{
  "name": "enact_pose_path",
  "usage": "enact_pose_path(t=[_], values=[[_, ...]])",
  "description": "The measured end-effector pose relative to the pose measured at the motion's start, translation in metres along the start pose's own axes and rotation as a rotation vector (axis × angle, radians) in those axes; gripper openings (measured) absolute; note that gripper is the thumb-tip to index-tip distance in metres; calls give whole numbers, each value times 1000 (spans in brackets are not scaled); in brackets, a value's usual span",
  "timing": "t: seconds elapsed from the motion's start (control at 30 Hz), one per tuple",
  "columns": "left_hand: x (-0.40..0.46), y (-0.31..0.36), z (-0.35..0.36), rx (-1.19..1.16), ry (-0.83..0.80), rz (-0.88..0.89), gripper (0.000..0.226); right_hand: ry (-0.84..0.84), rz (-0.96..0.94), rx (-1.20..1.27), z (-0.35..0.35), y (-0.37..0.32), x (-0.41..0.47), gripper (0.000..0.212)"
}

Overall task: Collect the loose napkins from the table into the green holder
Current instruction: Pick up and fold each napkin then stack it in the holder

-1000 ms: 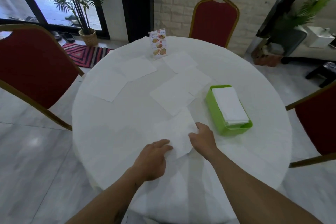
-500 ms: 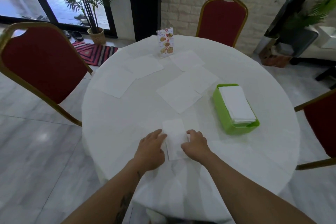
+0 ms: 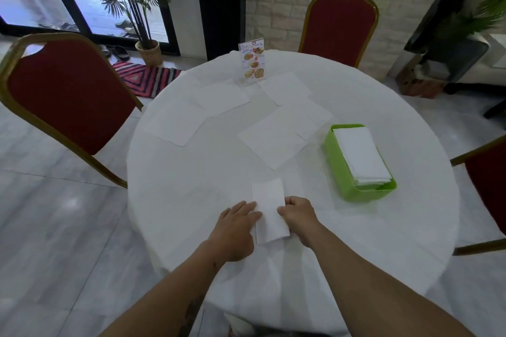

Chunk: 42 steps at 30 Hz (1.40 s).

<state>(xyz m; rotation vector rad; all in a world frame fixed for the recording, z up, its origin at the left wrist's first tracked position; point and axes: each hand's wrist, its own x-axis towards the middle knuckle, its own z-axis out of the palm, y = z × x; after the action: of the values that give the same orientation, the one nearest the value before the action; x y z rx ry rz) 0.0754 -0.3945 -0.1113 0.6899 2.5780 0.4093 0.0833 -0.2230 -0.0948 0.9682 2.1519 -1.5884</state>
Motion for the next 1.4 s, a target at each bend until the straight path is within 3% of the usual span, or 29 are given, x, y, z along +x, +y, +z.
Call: enact_pose_path(t=[0.13,0.33,0.57,0.83,0.97,1.1,1.17,1.27,1.4], values=[[7,7,-3,-195,63,-87,61,36,-136,-97,-10,-7,-1,24],[29,42,-29,-533,208,-126,45,134,-362,-184,-55,-32,3,18],[88,104,-59,-594,223,-49,53,319,-494,-130,-148,-66,25,15],[138,164,-63,-481,201,49,56,311,-224,-269,-229,-49,78,33],[148,181,-49,-366,207,84,59,302,-228,-257,-239,-42,91,30],[152,193,-36,-244,218,76,63,279,-235,-339,-240,-37,100,43],[153,196,-32,-204,211,65,61,324,-295,-481,-239,-35,98,47],[156,198,-27,-166,211,42,58,419,-563,-755,-234,-32,89,46],[159,197,-25,-195,325,7,52,187,-640,-956,-224,-25,85,38]])
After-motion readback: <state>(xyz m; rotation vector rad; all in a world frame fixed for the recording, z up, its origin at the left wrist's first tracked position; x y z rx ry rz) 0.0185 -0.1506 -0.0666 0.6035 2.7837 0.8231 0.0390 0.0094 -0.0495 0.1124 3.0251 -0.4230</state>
